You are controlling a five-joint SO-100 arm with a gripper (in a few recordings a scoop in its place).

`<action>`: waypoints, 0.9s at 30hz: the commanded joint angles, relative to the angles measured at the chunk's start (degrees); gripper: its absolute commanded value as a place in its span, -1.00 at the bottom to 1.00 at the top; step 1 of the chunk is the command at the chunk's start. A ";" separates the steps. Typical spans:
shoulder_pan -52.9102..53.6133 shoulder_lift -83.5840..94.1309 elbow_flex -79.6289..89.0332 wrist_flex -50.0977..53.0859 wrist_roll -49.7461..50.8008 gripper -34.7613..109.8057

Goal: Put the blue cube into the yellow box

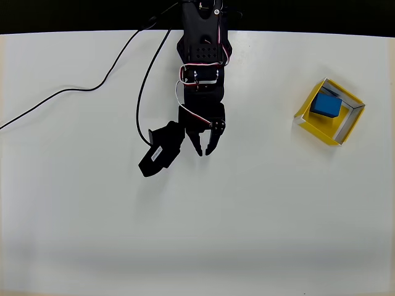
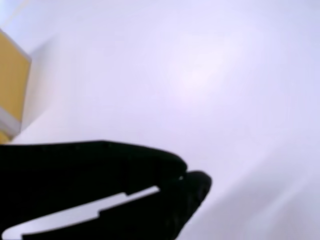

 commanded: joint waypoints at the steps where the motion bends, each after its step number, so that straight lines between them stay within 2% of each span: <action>1: 3.43 7.73 2.37 3.16 -2.29 -0.52; 4: 5.54 12.66 5.54 6.94 -3.78 -0.52; 10: 6.33 26.46 11.25 21.80 -5.62 -0.52; 19: 5.19 26.98 12.13 38.32 -8.88 -0.52; 27: 5.01 27.07 12.22 39.81 -4.04 -0.52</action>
